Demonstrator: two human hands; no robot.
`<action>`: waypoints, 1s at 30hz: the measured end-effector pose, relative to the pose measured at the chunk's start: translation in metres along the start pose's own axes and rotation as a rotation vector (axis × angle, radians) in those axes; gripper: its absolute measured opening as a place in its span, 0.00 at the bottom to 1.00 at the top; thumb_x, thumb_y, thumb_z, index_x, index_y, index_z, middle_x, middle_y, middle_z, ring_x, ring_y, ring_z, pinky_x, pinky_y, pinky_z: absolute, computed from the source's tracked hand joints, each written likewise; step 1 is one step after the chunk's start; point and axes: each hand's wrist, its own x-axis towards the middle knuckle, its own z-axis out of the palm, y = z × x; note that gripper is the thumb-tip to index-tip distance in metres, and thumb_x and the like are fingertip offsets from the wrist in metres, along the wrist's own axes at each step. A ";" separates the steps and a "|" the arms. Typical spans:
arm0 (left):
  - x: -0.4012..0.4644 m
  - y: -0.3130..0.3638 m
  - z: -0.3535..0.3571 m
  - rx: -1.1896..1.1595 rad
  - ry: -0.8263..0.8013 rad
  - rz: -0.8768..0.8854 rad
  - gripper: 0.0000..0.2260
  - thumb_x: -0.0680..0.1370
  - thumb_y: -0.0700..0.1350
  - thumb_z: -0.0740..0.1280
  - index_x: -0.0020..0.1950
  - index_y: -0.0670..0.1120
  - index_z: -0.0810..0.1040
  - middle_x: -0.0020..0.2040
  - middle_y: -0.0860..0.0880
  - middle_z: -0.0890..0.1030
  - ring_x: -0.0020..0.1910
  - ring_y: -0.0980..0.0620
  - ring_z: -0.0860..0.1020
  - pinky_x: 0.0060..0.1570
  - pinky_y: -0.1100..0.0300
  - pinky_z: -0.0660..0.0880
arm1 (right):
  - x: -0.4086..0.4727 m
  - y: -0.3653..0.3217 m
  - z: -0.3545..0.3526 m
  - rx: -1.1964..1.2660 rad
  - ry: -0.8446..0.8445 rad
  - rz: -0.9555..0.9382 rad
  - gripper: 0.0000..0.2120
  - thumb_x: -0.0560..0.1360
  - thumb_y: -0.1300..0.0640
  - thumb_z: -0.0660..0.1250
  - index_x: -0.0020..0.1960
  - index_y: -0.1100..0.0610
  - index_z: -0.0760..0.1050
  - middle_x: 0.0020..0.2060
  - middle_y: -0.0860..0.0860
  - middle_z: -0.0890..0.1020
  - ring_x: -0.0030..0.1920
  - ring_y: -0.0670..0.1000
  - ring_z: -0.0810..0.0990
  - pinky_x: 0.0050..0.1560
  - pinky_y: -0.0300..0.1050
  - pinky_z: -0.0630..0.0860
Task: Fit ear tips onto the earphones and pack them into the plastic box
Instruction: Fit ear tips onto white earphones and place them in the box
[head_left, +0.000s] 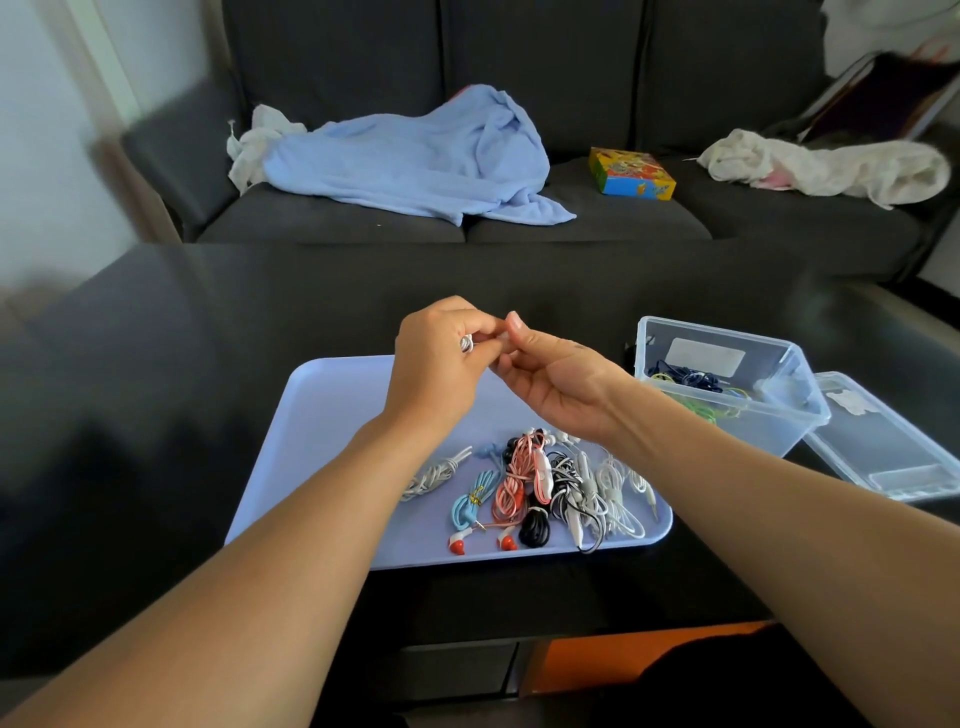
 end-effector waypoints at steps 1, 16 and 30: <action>0.001 0.002 0.000 0.004 0.001 0.013 0.02 0.74 0.43 0.75 0.42 0.45 0.86 0.35 0.57 0.77 0.34 0.59 0.76 0.35 0.66 0.71 | -0.001 -0.001 -0.001 0.015 -0.007 0.000 0.11 0.74 0.57 0.70 0.49 0.65 0.81 0.45 0.57 0.84 0.46 0.50 0.84 0.43 0.35 0.81; 0.003 0.023 0.017 -0.199 0.019 -0.187 0.07 0.74 0.42 0.76 0.51 0.48 0.86 0.38 0.55 0.81 0.34 0.59 0.79 0.36 0.67 0.73 | -0.024 -0.024 -0.015 0.049 -0.040 -0.012 0.24 0.82 0.45 0.59 0.53 0.64 0.84 0.52 0.58 0.85 0.48 0.49 0.84 0.52 0.37 0.81; 0.014 0.080 0.049 -1.009 -0.090 -1.061 0.11 0.81 0.52 0.67 0.47 0.45 0.82 0.44 0.49 0.84 0.47 0.50 0.82 0.50 0.52 0.79 | -0.063 -0.033 -0.026 -0.694 0.221 0.071 0.26 0.76 0.36 0.66 0.55 0.59 0.82 0.51 0.56 0.85 0.49 0.58 0.87 0.45 0.48 0.83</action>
